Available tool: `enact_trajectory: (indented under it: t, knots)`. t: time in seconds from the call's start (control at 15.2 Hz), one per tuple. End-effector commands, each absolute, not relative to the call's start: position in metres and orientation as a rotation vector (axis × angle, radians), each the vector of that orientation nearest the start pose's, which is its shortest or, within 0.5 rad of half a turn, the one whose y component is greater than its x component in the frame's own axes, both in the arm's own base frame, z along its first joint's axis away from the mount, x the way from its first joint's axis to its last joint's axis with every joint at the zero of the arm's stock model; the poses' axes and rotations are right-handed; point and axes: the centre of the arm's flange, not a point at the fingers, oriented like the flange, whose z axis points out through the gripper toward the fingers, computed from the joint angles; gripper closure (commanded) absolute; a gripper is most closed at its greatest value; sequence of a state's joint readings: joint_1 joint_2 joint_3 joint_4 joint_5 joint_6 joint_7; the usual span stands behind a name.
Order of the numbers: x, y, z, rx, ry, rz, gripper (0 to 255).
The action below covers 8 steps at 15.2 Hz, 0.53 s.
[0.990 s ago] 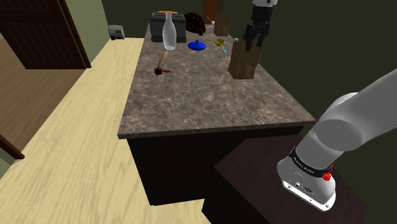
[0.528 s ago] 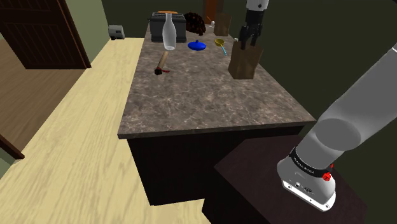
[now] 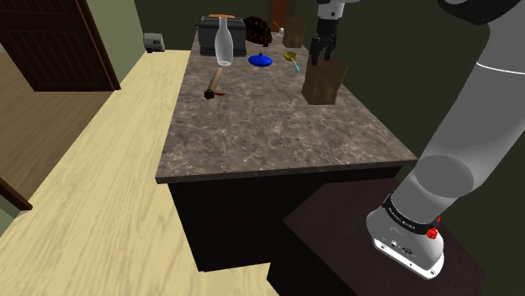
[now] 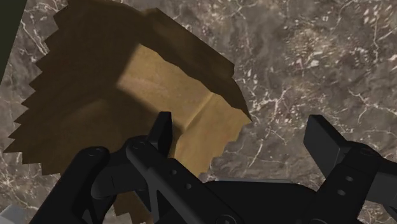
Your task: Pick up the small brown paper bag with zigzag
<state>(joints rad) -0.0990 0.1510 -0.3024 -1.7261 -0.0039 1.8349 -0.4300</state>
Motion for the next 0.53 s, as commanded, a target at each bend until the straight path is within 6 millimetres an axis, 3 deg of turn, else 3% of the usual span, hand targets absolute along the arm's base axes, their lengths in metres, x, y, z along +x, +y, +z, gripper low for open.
enact_trajectory:
  t: [0.0, 0.4, 0.46]
  knots:
    - [0.560, -0.228, 0.480, -3.171, -0.053, 0.081, 0]
    - [0.560, -0.228, 0.455, -3.171, -0.053, 0.081, 0]
    - [0.559, -0.229, 0.456, -3.171, -0.053, 0.081, 255]
